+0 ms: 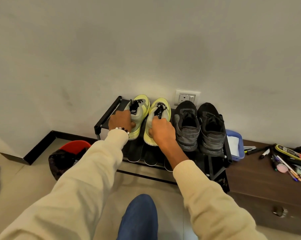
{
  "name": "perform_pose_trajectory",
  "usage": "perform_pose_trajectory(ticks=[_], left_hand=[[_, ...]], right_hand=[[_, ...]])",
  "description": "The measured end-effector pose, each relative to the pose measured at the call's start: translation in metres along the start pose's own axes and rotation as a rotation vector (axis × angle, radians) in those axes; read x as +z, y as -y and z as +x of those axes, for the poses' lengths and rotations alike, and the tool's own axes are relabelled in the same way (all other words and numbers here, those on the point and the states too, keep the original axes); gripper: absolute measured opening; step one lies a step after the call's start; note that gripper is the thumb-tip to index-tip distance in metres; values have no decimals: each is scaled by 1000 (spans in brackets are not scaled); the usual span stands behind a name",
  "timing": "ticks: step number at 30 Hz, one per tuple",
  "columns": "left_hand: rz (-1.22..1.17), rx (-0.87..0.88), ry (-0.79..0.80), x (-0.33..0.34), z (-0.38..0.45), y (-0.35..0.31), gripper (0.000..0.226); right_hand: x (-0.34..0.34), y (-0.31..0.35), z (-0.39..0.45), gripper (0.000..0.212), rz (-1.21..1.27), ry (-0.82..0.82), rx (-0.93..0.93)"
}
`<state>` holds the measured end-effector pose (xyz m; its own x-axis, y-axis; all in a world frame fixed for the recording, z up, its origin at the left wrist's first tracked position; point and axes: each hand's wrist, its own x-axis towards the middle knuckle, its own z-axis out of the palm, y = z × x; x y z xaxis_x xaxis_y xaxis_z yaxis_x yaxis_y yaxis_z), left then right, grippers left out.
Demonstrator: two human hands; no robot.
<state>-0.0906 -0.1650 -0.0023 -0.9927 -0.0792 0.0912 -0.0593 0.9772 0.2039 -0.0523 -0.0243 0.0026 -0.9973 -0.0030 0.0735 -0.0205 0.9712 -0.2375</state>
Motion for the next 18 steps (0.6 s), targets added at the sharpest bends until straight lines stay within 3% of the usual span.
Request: perform_pose_trajectory(ticks=[8, 12, 15, 18], left_hand=[[-309, -10, 88, -11, -11, 13, 64], [-379, -67, 111, -15, -16, 18, 68], [-264, -93, -51, -26, -24, 0, 41], [-293, 80, -266, -39, -27, -37, 28]], right_hand=[[-3, -13, -5, 56, 168, 91, 2], [-9, -20, -12, 55, 207, 71, 23], [-20, -26, -16, 41, 248, 4, 19], [-33, -40, -14, 26, 312, -154, 10]])
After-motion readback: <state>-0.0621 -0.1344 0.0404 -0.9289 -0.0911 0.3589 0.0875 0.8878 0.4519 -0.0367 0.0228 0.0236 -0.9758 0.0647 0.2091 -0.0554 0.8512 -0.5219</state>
